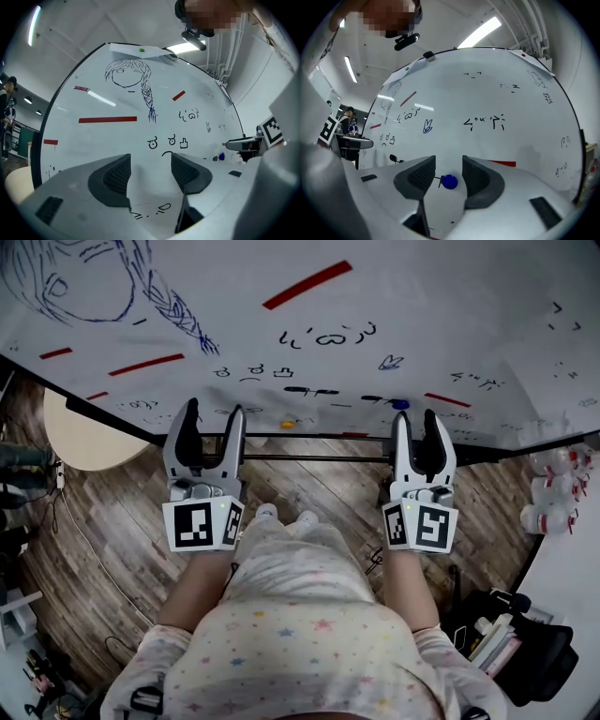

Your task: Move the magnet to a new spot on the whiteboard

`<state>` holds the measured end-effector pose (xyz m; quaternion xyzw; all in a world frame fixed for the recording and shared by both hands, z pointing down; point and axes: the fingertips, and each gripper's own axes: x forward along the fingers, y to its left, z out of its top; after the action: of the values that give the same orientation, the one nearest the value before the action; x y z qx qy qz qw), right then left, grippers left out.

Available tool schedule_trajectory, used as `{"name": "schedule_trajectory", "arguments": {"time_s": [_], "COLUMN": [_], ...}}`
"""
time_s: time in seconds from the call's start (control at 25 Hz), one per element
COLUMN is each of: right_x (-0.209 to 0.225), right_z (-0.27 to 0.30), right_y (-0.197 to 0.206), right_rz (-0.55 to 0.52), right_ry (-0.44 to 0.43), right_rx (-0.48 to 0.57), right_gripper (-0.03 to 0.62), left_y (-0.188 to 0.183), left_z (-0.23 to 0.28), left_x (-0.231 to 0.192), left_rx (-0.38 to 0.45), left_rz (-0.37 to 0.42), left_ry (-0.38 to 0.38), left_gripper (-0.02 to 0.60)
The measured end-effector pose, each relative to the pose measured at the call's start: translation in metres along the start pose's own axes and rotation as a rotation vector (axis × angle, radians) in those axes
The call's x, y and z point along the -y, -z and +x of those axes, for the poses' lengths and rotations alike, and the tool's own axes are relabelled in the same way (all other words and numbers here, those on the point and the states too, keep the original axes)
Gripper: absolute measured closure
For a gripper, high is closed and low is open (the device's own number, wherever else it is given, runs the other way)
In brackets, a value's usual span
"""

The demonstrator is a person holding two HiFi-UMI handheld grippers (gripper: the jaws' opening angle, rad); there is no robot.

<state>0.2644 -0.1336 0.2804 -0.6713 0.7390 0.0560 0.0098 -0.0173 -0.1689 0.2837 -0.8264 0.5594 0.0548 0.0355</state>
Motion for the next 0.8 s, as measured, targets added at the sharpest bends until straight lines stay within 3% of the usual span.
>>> {"name": "schedule_trajectory", "arguments": {"time_s": [0.28,0.44,0.8], "right_x": [0.000,-0.001,-0.002], "right_z": [0.011,0.016,0.021], "right_y": [0.012,0.024,0.037], "right_rz": [-0.056,-0.051,-0.069], "right_ry": [0.021,0.019,0.035], "right_rx": [-0.027,-0.054,-0.086], "right_gripper": [0.418,0.418,0.421], "left_y": [-0.003,-0.007,-0.011], "left_z": [0.001,-0.001,0.001], "left_x": [0.008,0.008,0.006], "left_rx": [0.003,0.012,0.028], "left_rz": [0.054,0.027,0.043], "left_ry": [0.020,0.012,-0.013], "left_gripper": [0.331,0.331,0.331]}}
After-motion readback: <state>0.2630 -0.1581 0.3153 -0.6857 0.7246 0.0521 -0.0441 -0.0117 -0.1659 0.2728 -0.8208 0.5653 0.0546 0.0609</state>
